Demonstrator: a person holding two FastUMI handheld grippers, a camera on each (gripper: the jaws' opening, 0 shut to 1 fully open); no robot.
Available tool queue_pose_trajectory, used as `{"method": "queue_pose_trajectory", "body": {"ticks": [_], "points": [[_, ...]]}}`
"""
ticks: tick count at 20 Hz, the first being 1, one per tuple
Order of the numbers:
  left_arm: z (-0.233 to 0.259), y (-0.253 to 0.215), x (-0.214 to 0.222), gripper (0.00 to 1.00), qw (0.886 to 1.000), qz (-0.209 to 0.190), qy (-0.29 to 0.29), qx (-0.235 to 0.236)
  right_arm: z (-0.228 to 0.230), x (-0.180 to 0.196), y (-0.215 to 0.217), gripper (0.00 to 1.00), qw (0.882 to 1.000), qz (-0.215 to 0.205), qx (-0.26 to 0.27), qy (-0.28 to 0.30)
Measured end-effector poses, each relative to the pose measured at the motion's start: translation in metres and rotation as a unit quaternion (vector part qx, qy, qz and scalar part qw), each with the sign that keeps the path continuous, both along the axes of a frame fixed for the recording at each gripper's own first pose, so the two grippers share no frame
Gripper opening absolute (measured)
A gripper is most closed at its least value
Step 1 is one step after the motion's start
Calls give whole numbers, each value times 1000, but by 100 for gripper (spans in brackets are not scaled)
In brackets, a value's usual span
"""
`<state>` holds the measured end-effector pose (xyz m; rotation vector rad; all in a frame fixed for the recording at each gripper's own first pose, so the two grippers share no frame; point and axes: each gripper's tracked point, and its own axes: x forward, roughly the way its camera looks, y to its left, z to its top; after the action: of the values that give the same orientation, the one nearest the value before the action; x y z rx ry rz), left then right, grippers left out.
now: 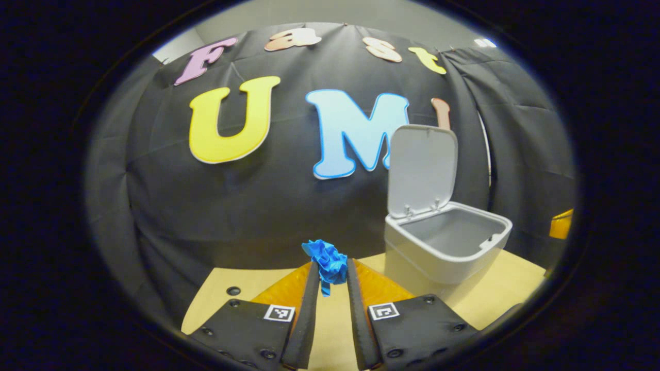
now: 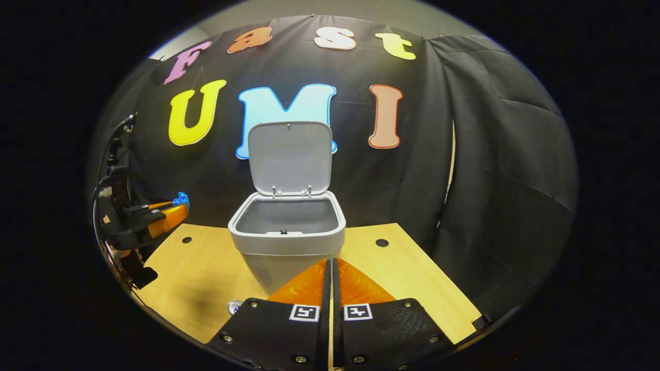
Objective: Press the lid of the desktop garbage bin to open it, pick up the crumpled paper on the desktop and throw it into the bin, then pick up the pop can on the desktop and drop it into the bin, and finally close the garbage bin lid.
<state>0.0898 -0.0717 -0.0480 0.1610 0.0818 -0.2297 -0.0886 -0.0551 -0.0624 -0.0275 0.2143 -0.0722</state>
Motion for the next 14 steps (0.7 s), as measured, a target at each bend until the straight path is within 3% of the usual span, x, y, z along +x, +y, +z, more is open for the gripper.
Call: {"method": "queue_pose_trajectory", "body": {"ticks": [8,14], "points": [[18,-121,-2,40,994,-102,-16,18,-8,-13,-32,3,999,-47,23,2],[7,-164,-5,40,990,-140,-4,30,-14,-19,-48,3,997,-70,36,7]]}}
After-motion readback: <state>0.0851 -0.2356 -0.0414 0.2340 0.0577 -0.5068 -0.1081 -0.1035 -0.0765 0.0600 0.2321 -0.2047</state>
